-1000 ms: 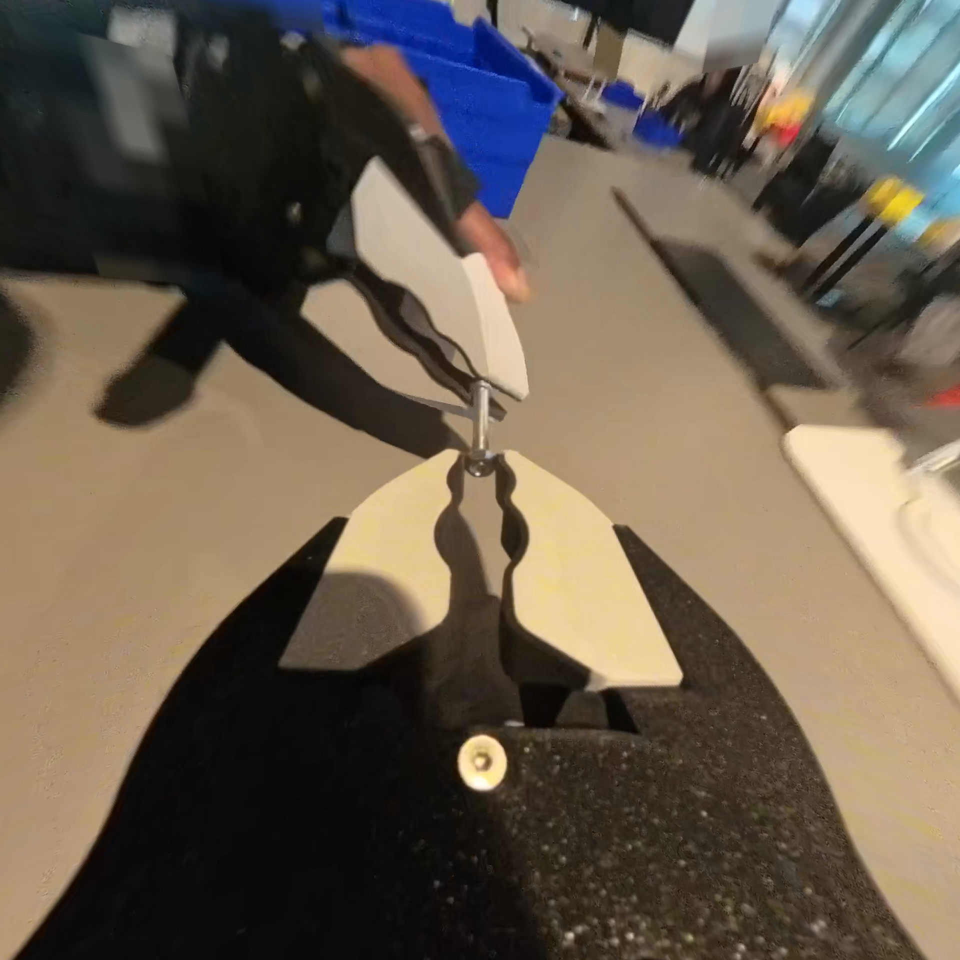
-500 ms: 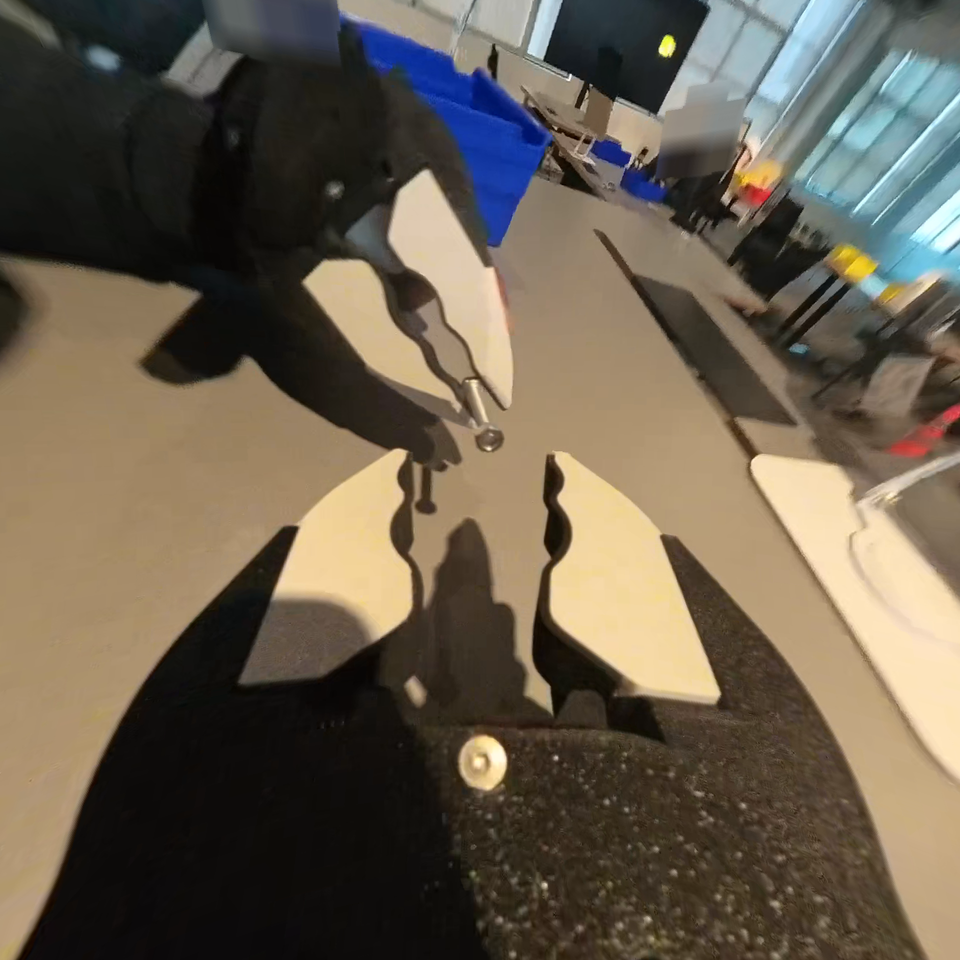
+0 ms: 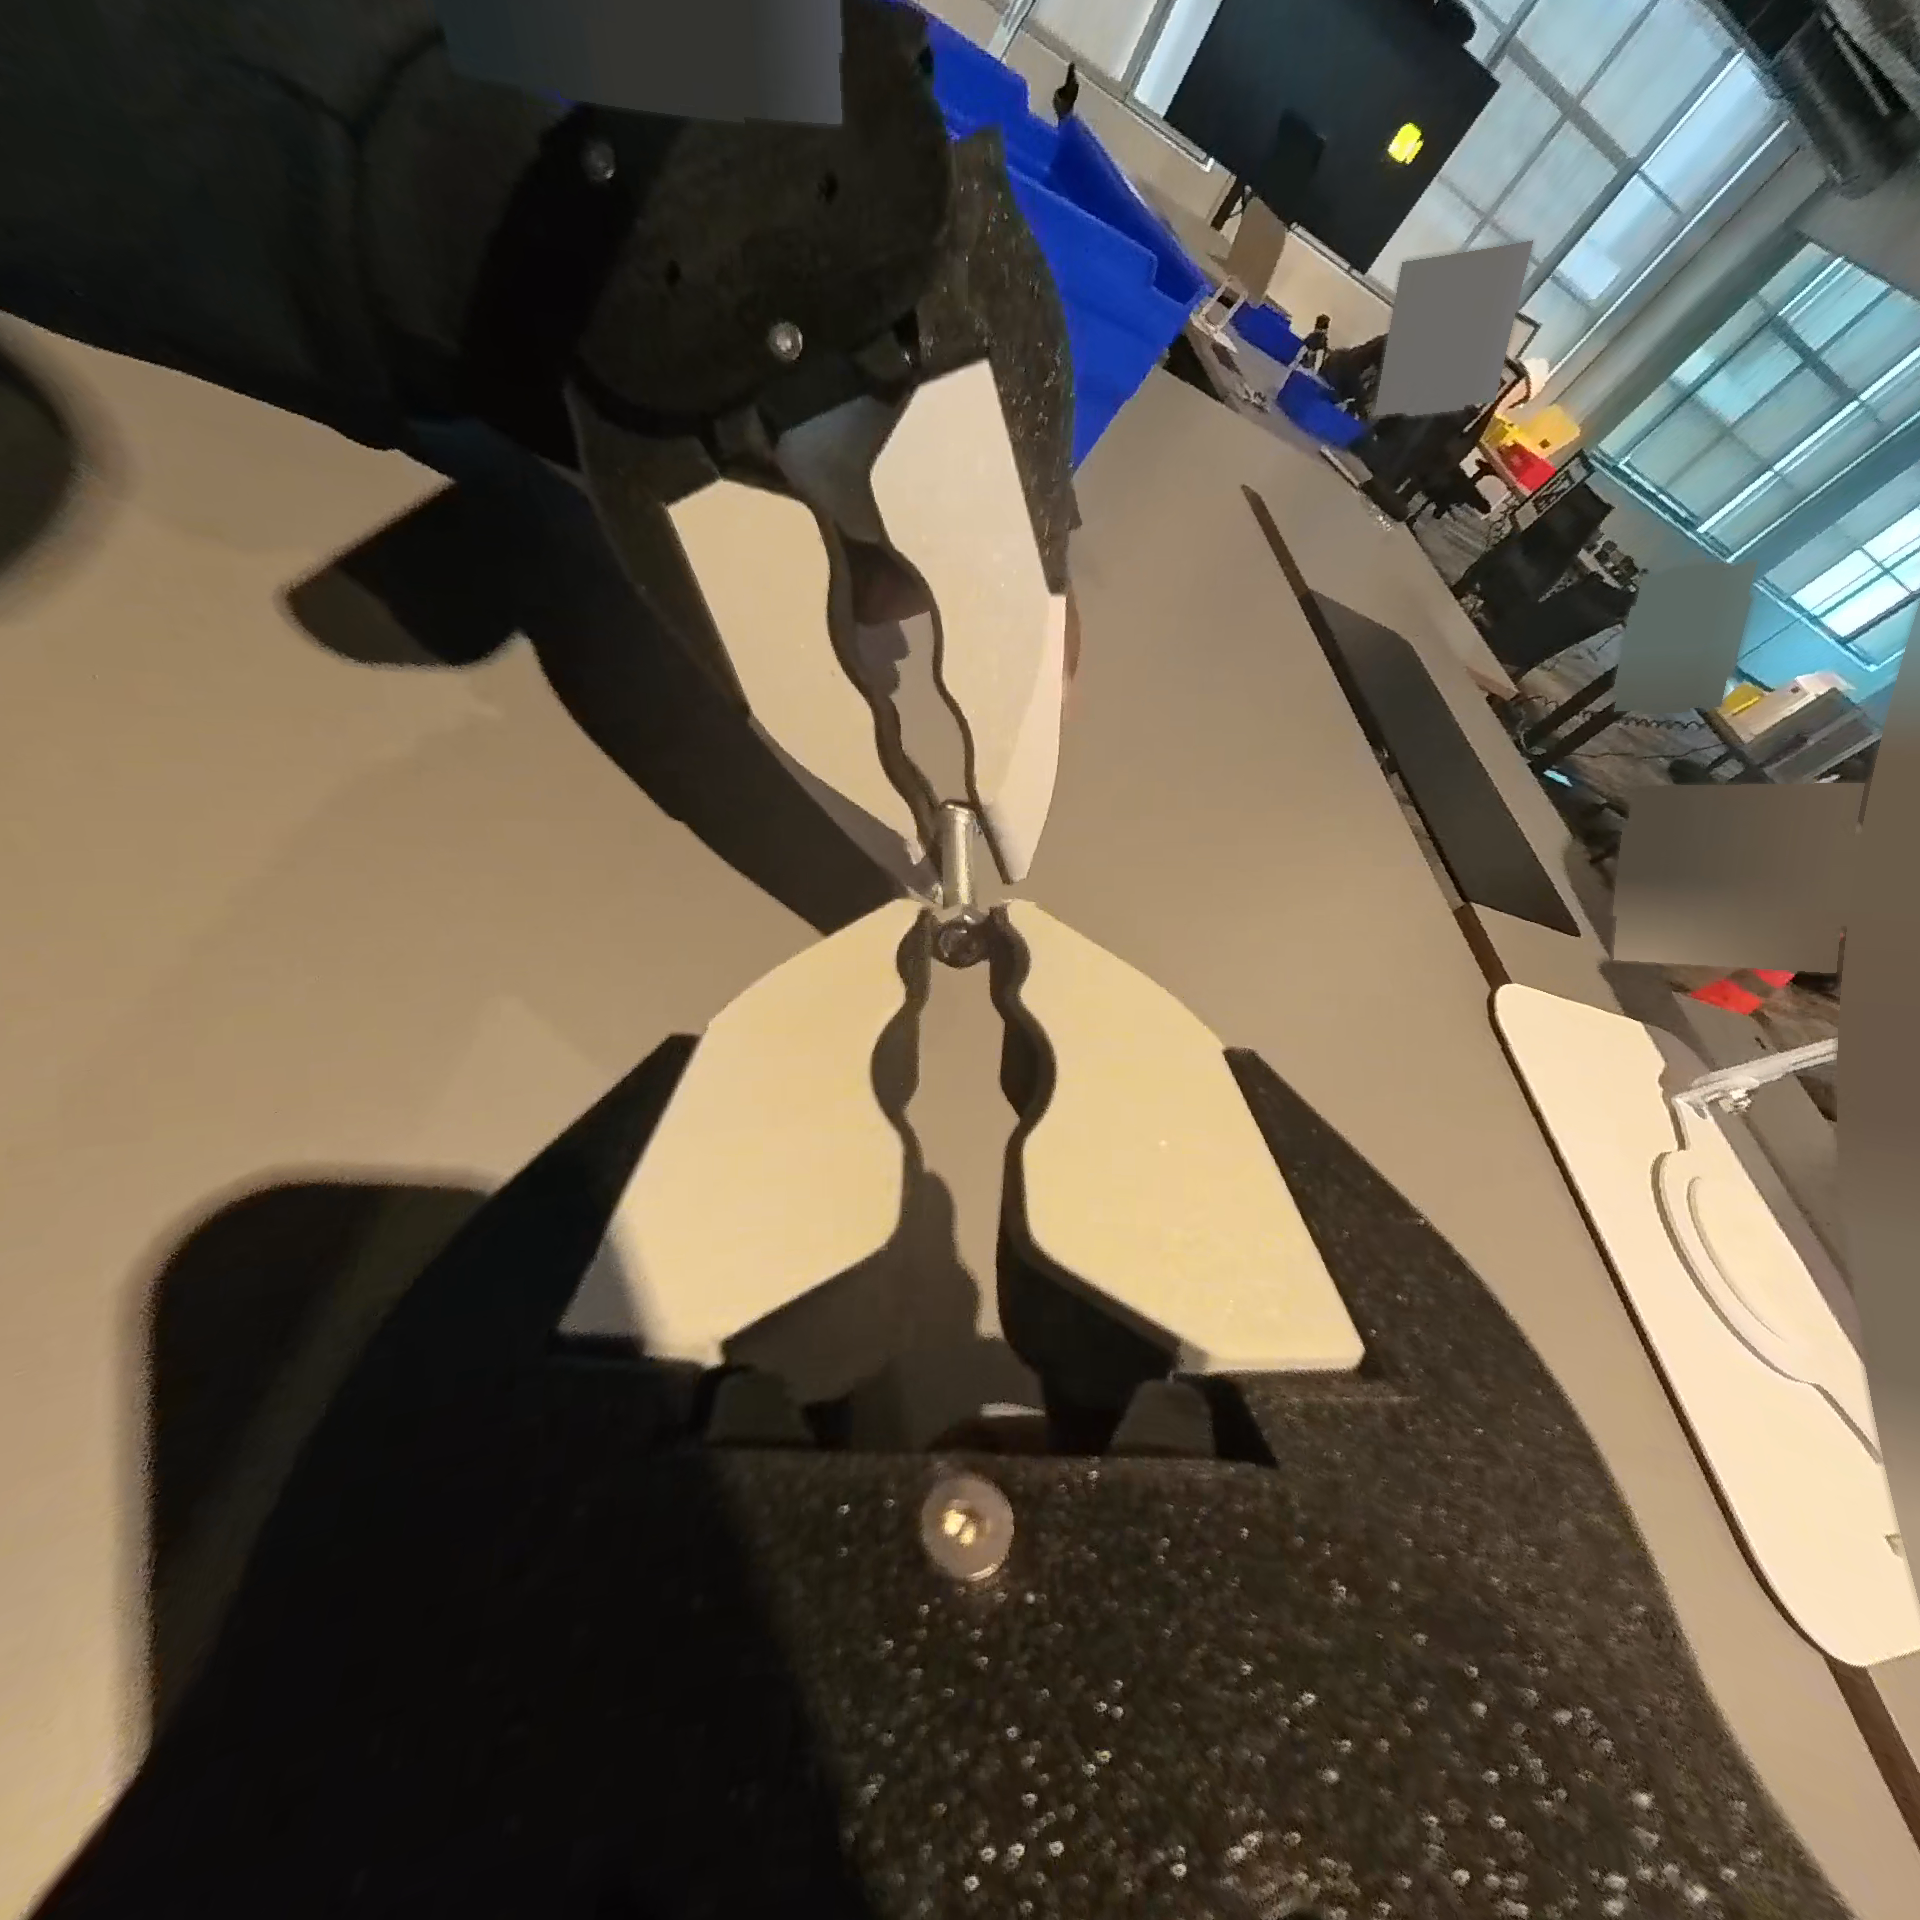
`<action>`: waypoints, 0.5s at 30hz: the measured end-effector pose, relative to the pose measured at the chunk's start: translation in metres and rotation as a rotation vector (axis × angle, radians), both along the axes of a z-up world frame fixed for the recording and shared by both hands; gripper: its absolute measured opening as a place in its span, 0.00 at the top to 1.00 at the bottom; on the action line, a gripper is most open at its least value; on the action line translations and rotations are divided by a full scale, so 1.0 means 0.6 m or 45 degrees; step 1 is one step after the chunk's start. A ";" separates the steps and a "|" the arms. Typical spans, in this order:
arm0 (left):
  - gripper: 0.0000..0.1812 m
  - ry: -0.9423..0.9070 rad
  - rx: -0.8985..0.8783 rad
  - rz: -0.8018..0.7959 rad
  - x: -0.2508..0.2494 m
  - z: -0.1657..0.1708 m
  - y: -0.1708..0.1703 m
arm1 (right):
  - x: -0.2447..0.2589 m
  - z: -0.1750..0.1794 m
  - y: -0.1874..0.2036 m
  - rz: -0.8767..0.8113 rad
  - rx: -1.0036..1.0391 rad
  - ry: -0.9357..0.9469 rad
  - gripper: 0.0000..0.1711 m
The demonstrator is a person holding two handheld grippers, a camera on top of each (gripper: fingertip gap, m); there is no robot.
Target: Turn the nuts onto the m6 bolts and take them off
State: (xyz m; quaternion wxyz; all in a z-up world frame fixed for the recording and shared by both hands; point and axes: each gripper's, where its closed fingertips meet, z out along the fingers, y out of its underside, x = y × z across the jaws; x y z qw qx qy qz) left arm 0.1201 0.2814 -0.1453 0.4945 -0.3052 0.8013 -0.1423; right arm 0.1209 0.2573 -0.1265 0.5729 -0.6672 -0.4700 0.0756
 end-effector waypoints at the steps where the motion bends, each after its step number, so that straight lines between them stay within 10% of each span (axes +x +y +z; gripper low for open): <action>1: 0.94 0.002 0.005 -0.001 0.000 -0.001 0.000 | 0.000 -0.001 0.000 -0.002 -0.009 0.001 0.94; 15: 0.91 0.026 0.043 0.060 0.004 -0.003 0.003 | 0.007 -0.010 0.014 -0.115 0.006 -0.093 0.94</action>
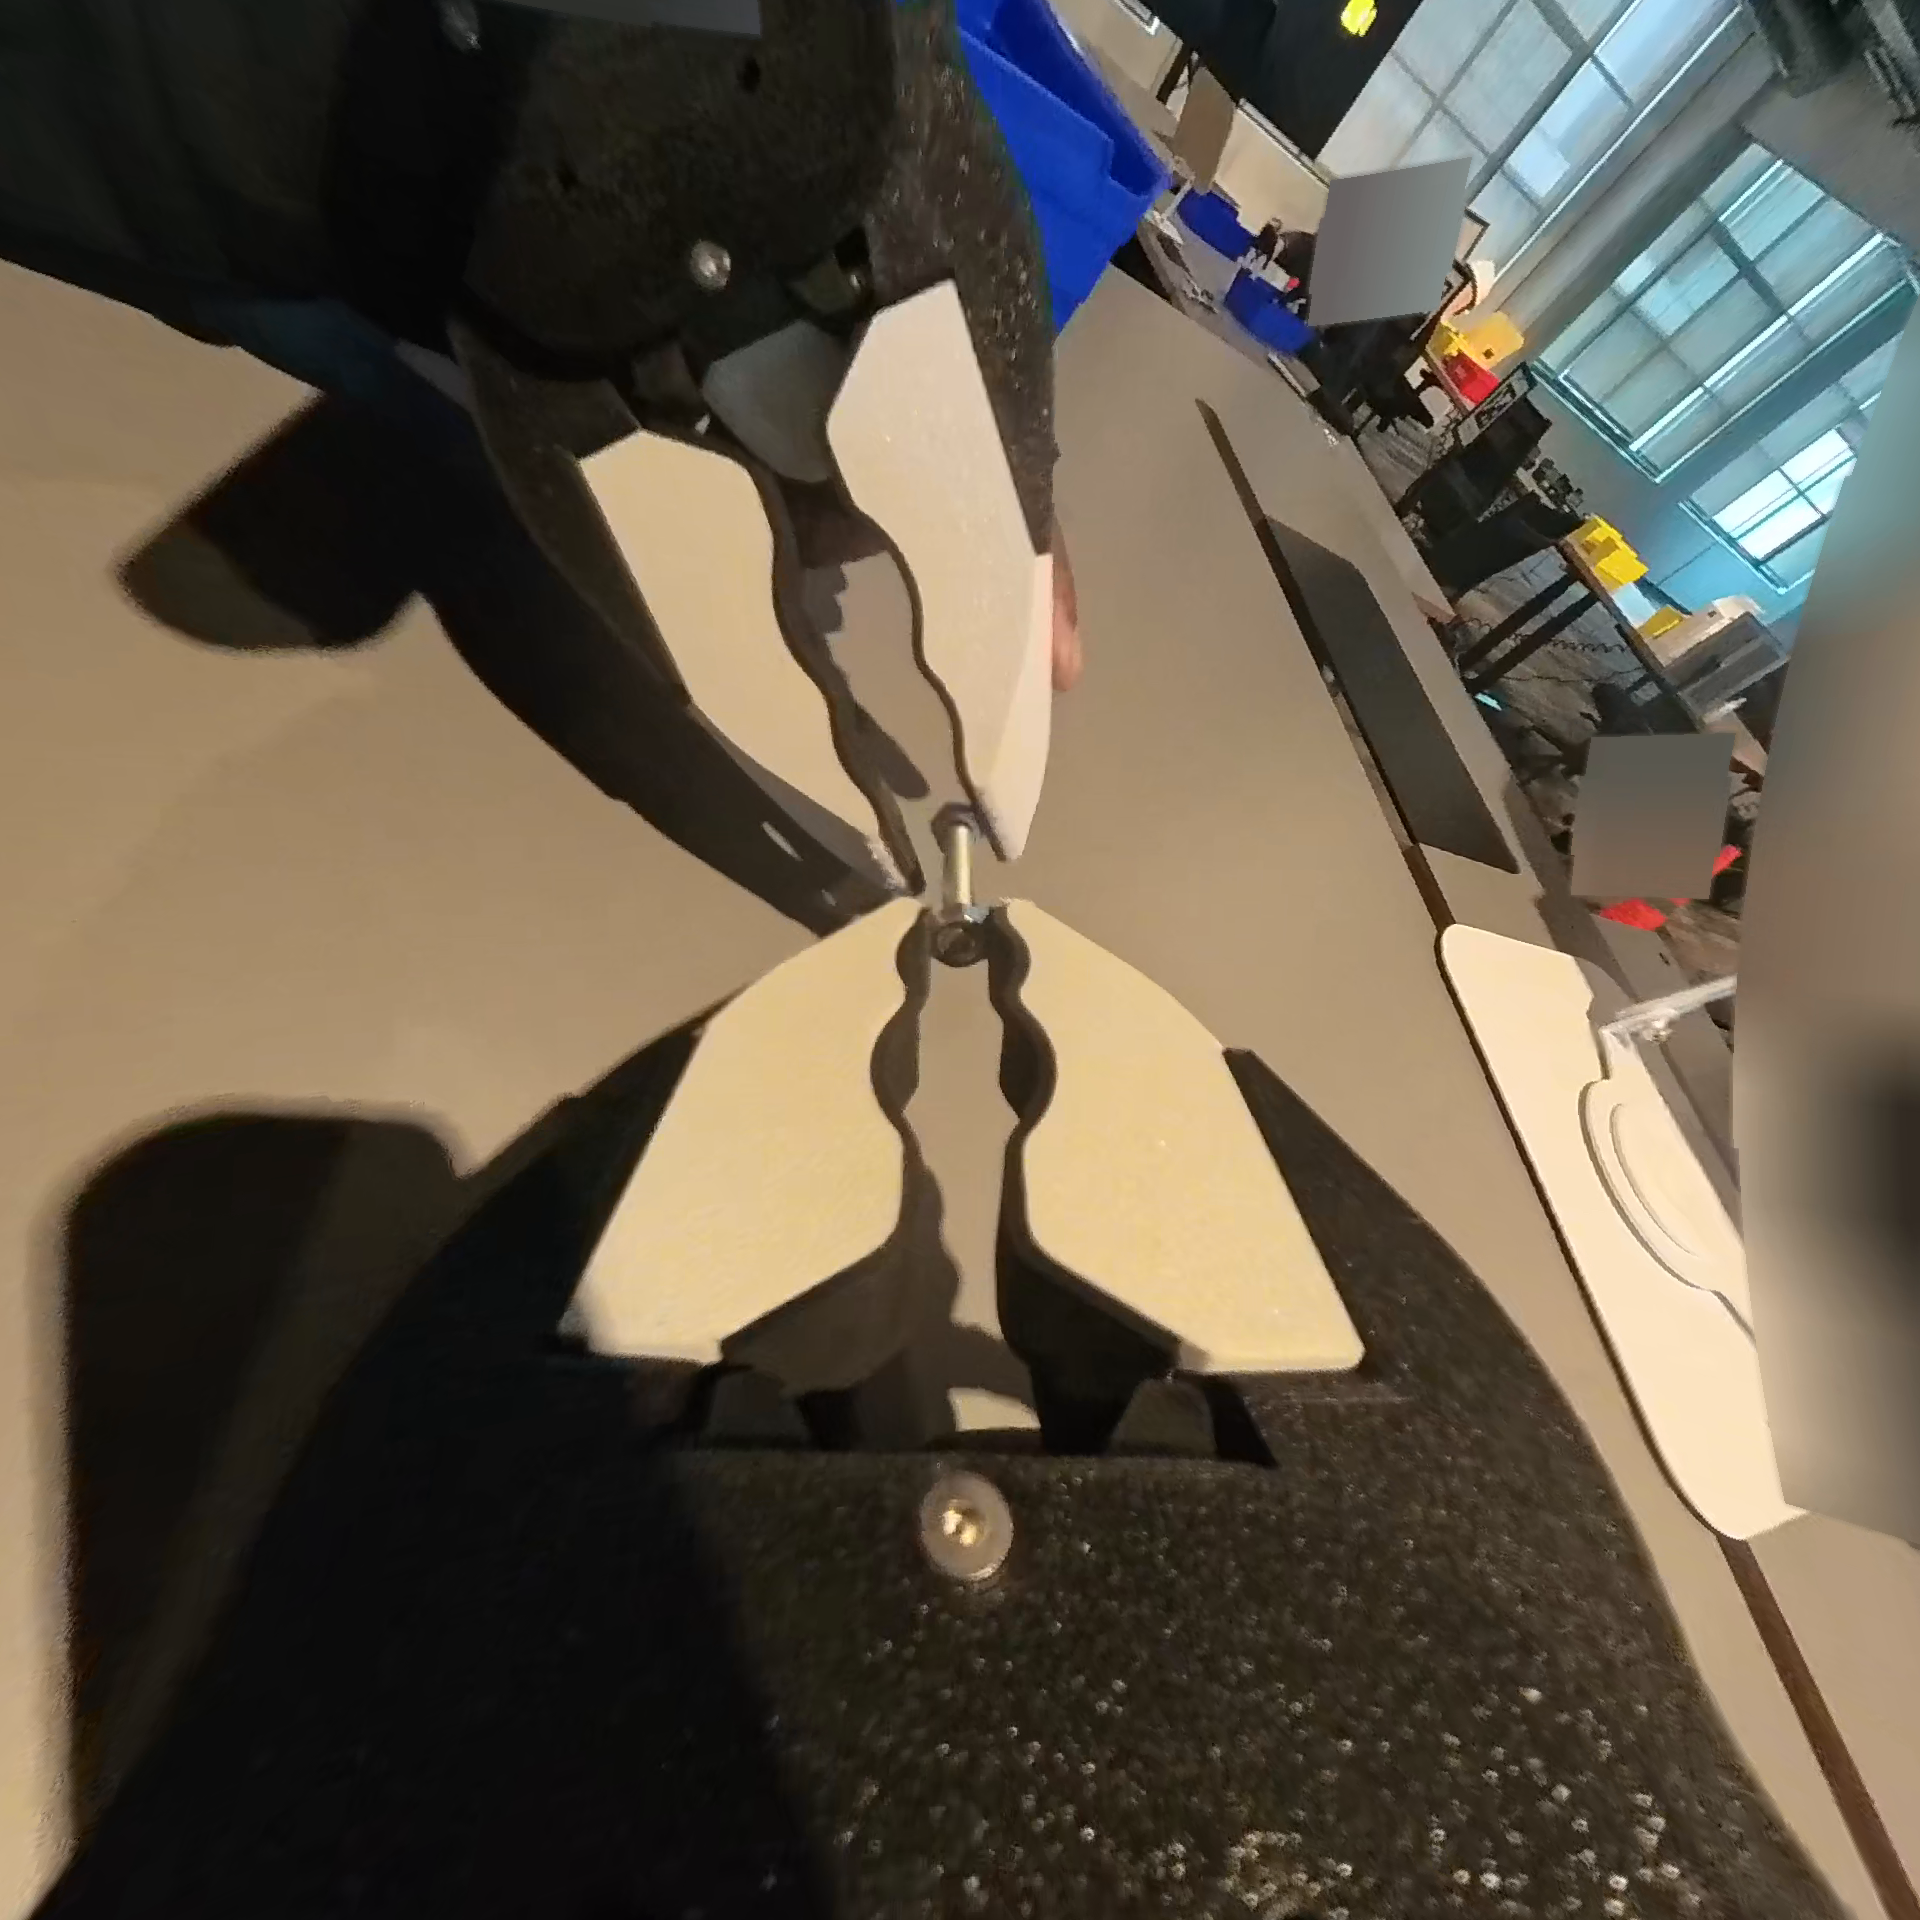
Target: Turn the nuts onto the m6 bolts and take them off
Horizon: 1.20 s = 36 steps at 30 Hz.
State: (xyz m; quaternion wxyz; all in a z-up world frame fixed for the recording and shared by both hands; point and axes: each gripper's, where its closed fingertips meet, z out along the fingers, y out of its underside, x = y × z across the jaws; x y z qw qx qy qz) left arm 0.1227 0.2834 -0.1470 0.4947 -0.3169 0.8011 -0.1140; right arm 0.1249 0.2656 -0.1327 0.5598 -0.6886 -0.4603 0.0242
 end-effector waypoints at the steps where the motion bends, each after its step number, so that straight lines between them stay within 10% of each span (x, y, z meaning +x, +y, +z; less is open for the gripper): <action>1: 0.91 0.002 0.009 0.004 0.001 0.000 0.000 | 0.000 -0.002 0.000 -0.004 0.001 -0.018 0.94; 19: 0.97 0.042 0.148 0.057 0.005 -0.008 0.006 | -0.010 -0.010 0.001 -0.022 -0.044 -0.022 0.94; 28: 0.97 -0.053 0.224 0.112 0.012 0.010 0.017 | -0.007 0.003 0.008 -0.090 -0.418 0.483 0.94; 36: 0.97 -0.003 0.124 0.153 0.004 0.009 0.025 | 0.021 0.007 0.016 -0.142 0.141 -0.120 0.78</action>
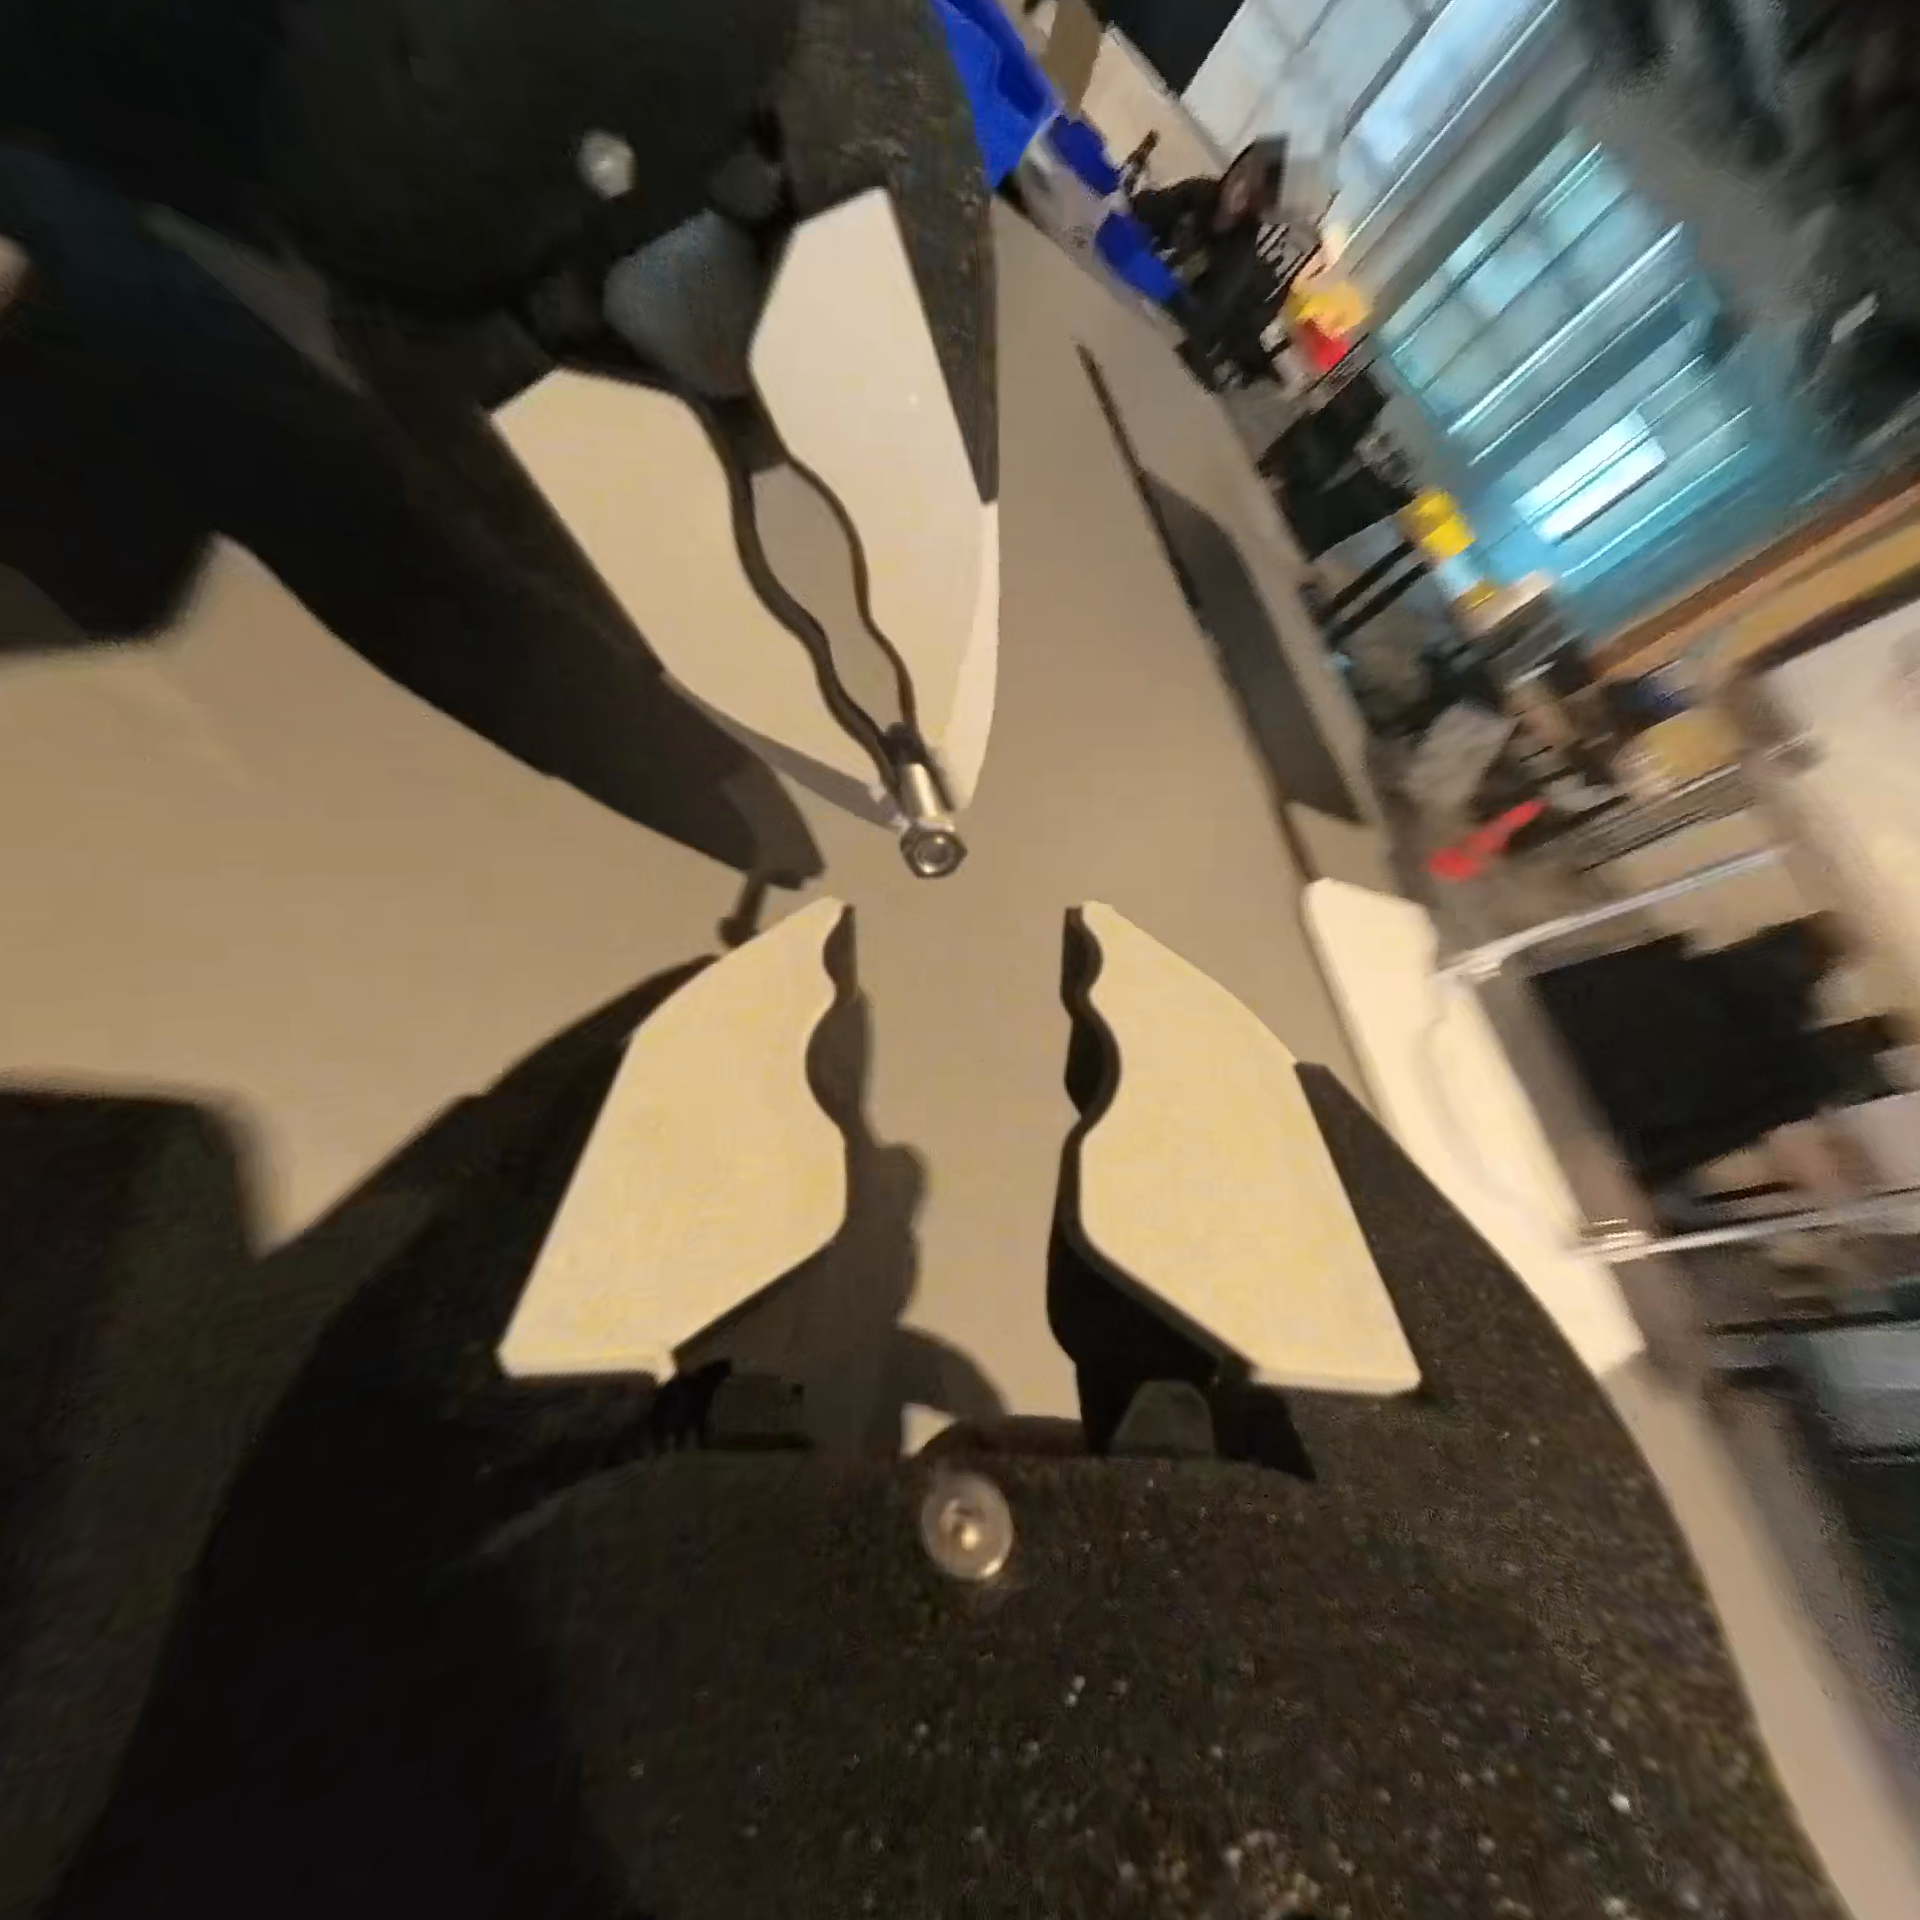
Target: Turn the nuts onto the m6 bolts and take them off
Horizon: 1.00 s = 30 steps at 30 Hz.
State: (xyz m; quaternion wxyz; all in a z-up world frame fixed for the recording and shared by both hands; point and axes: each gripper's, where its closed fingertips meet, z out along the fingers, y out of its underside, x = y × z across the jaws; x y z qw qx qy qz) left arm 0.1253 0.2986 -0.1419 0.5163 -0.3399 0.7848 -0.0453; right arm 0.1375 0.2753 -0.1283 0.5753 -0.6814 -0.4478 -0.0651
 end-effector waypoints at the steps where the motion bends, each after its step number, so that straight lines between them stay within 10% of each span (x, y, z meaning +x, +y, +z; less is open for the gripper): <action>1: 0.97 0.012 -0.001 -0.003 -0.001 -0.002 -0.001 | -0.002 0.005 -0.003 0.008 0.069 -0.061 0.78; 13: 0.97 0.053 0.062 -0.033 0.000 -0.010 -0.010 | -0.021 -0.007 -0.011 0.049 0.022 -0.112 0.94; 21: 0.97 -0.037 0.152 0.055 0.006 0.010 0.006 | -0.017 0.009 0.000 -0.089 -0.659 1.024 0.94; 30: 0.97 0.034 -0.138 0.041 -0.003 -0.012 0.003 | -0.006 0.003 -0.001 -0.010 -0.031 0.048 0.80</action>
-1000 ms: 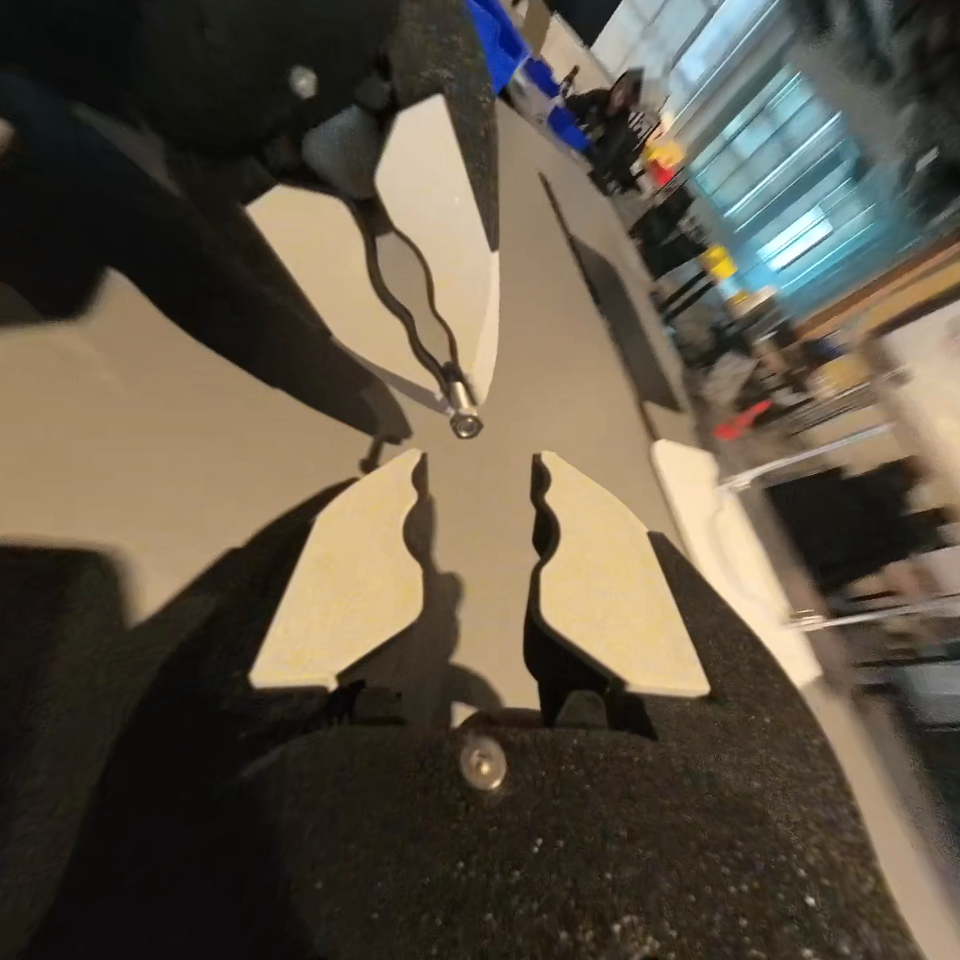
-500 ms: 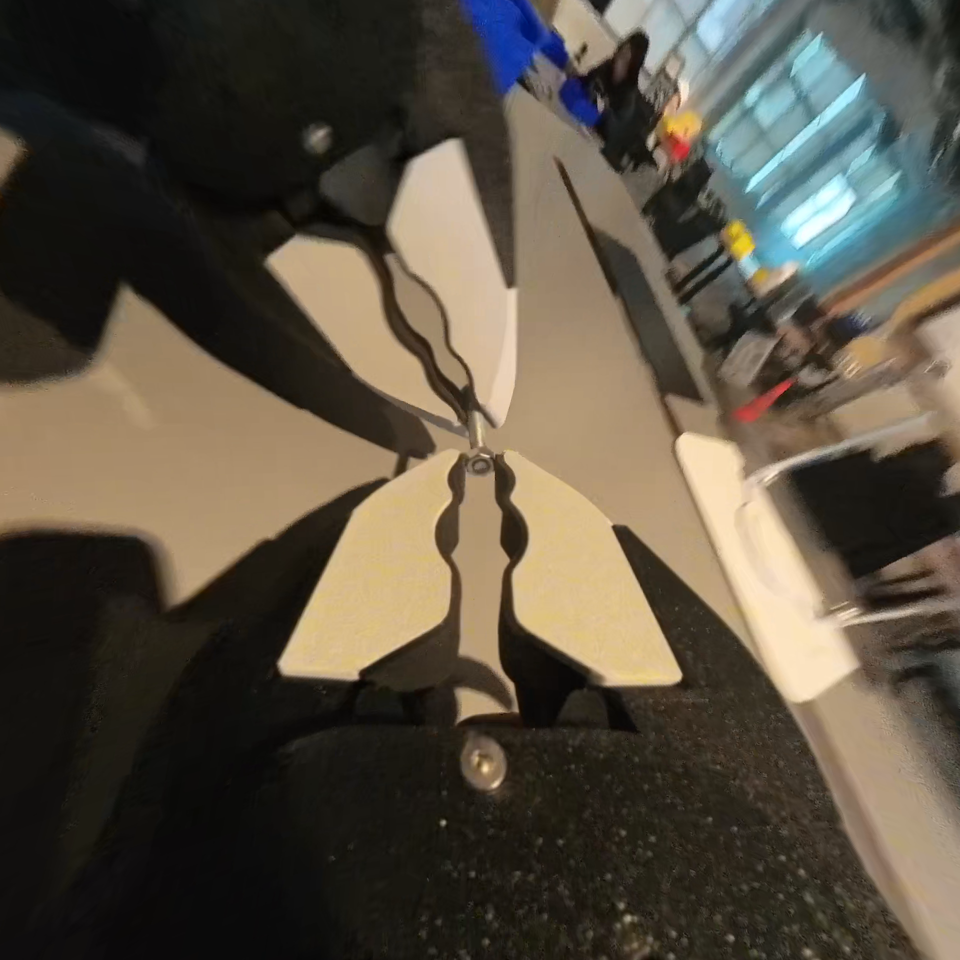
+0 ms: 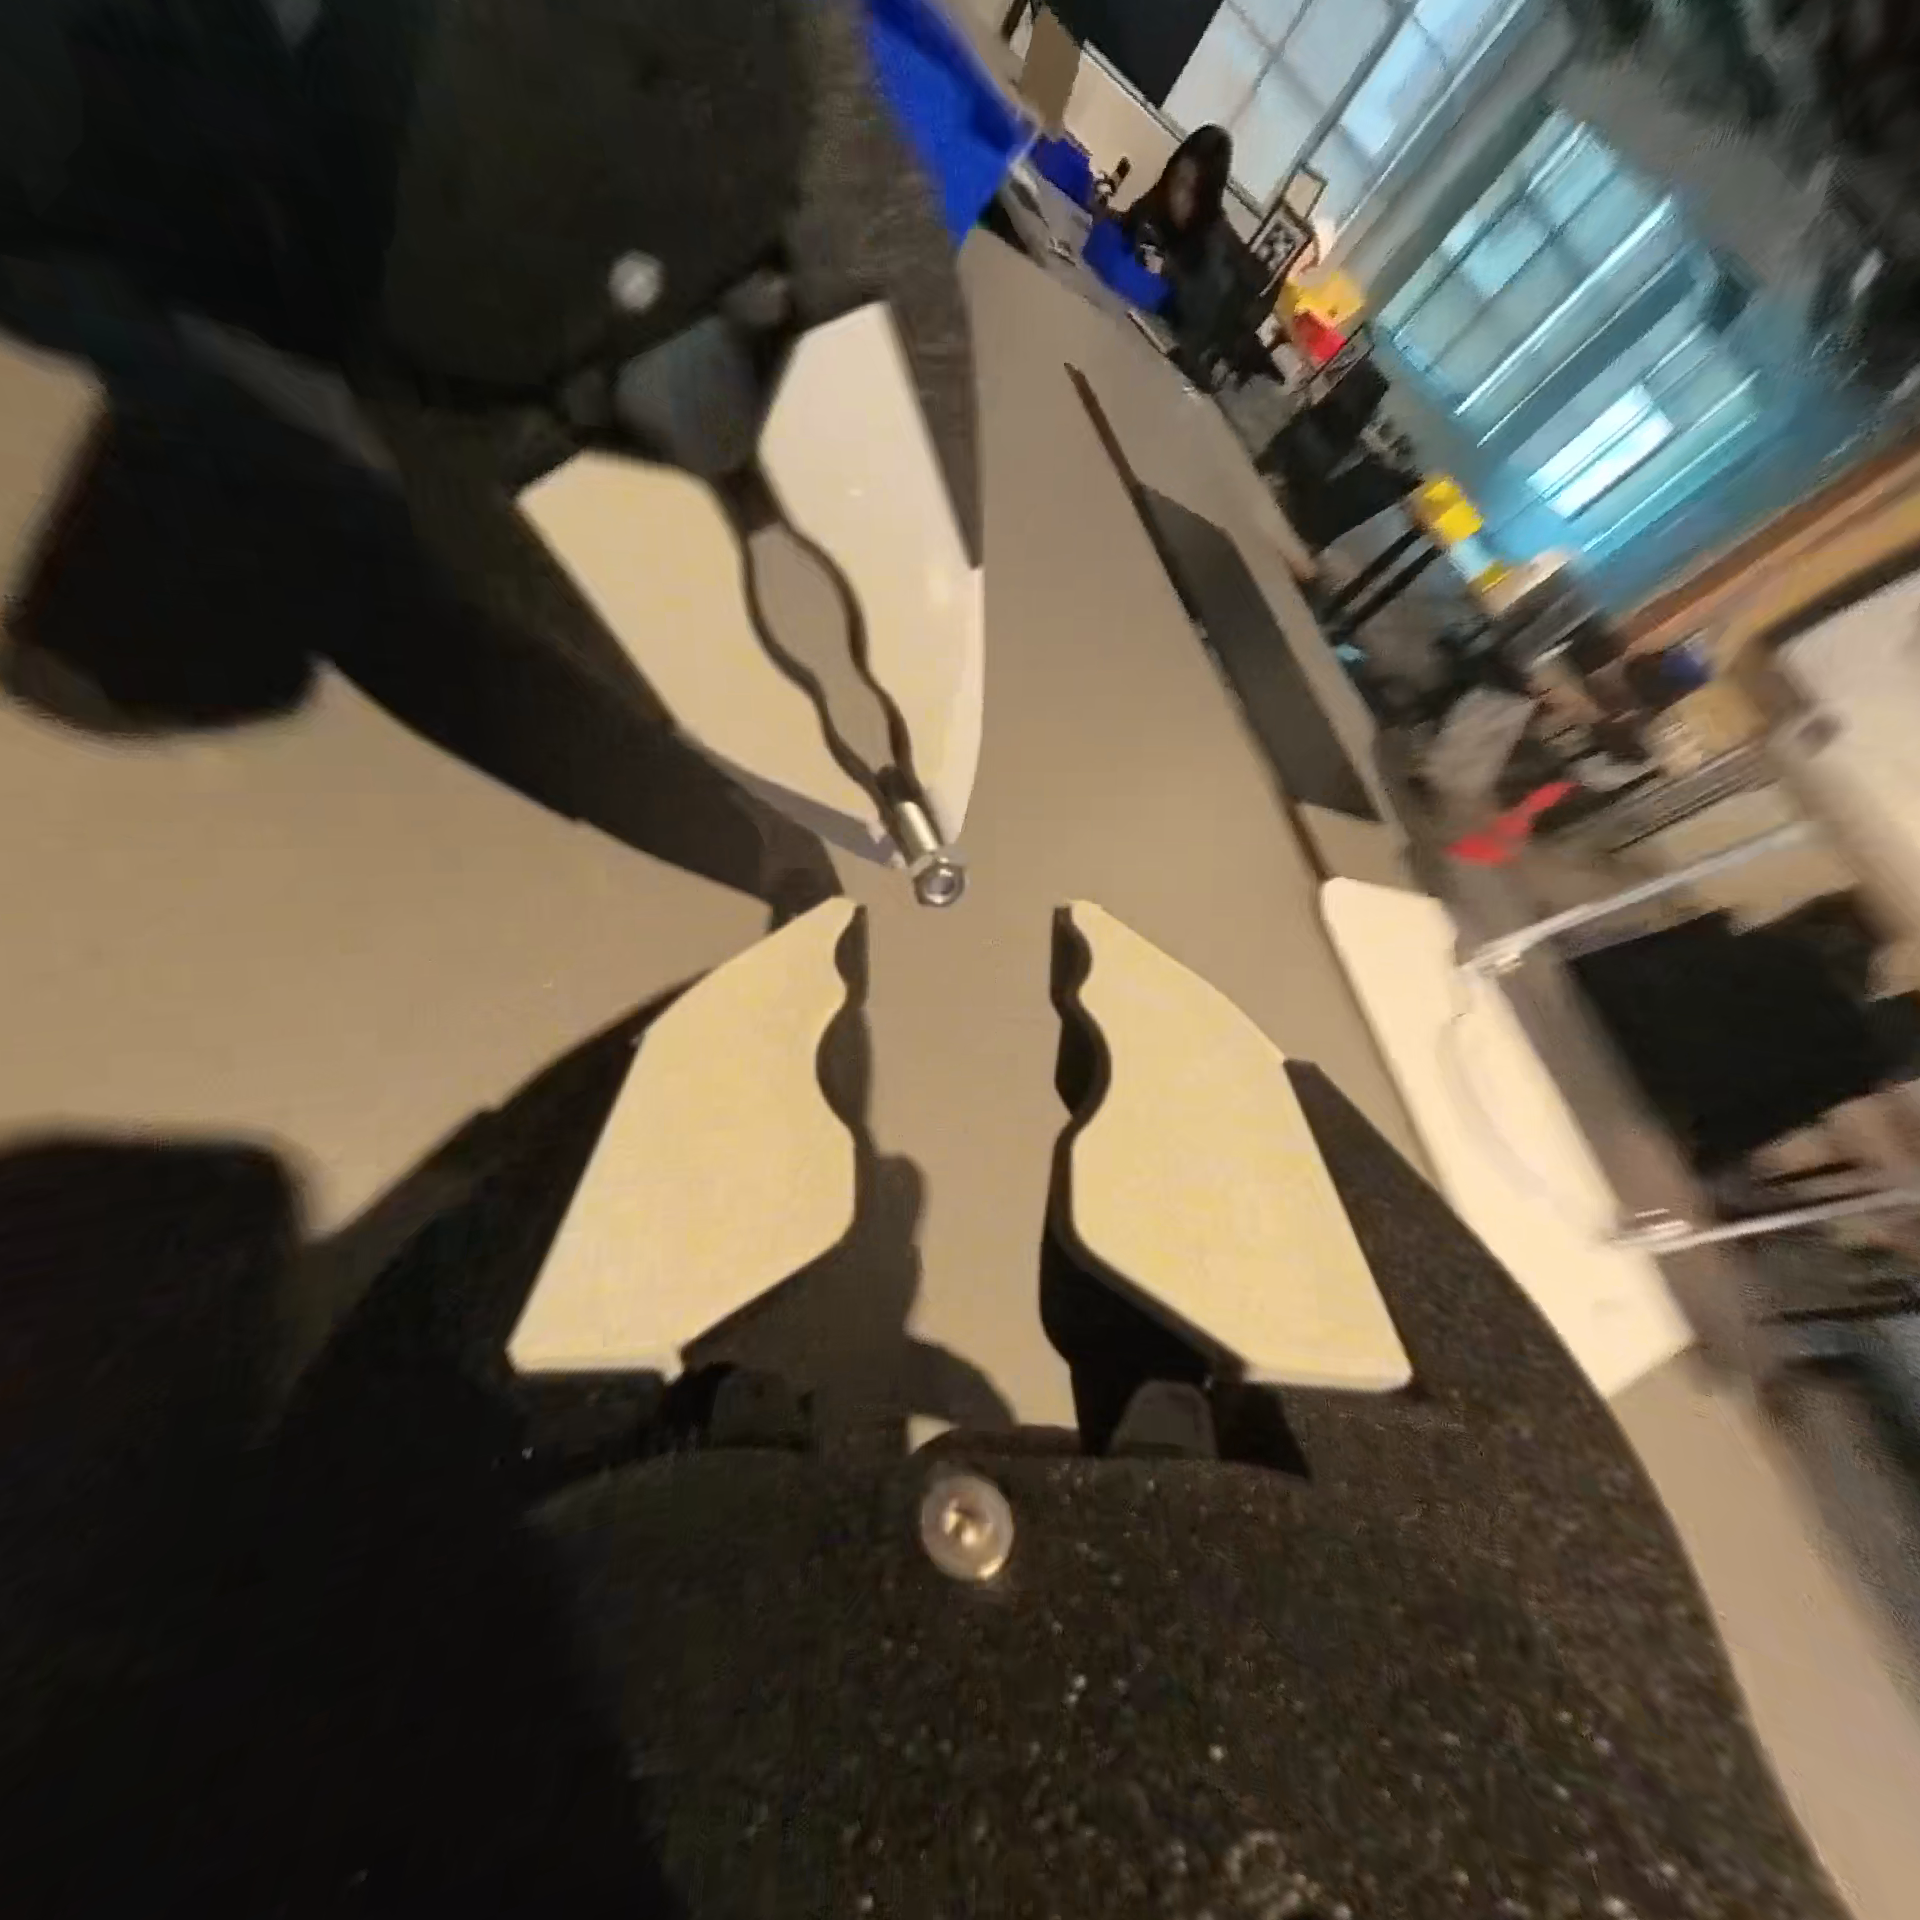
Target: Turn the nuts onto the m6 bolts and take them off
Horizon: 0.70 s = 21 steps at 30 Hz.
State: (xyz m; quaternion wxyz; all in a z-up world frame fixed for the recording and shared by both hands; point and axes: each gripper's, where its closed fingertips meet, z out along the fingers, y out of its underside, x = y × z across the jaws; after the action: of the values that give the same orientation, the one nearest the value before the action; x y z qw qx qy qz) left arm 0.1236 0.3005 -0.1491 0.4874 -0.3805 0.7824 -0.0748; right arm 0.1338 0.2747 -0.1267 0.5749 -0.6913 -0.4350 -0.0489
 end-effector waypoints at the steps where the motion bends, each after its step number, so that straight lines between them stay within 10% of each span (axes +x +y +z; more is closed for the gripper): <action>1: 0.97 0.011 -0.005 -0.009 0.000 -0.003 -0.003 | -0.004 -0.007 -0.002 0.014 0.046 -0.113 0.81; 8: 0.97 0.034 0.100 -0.051 0.003 -0.006 -0.015 | -0.012 -0.017 -0.001 -0.045 0.015 -0.174 0.94; 16: 0.97 -0.024 0.343 -0.009 0.011 0.011 -0.004 | -0.015 -0.007 -0.004 -0.107 -0.673 0.912 0.94; 21: 0.97 -0.061 0.061 -0.046 0.011 0.002 -0.017 | 0.004 0.018 -0.011 -0.010 -0.327 0.670 0.86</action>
State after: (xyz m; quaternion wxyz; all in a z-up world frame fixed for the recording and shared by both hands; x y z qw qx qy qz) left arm 0.1303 0.2906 -0.1479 0.5137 -0.3526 0.7787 -0.0739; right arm 0.1365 0.2680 -0.1161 0.5756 -0.7489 -0.2709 0.1855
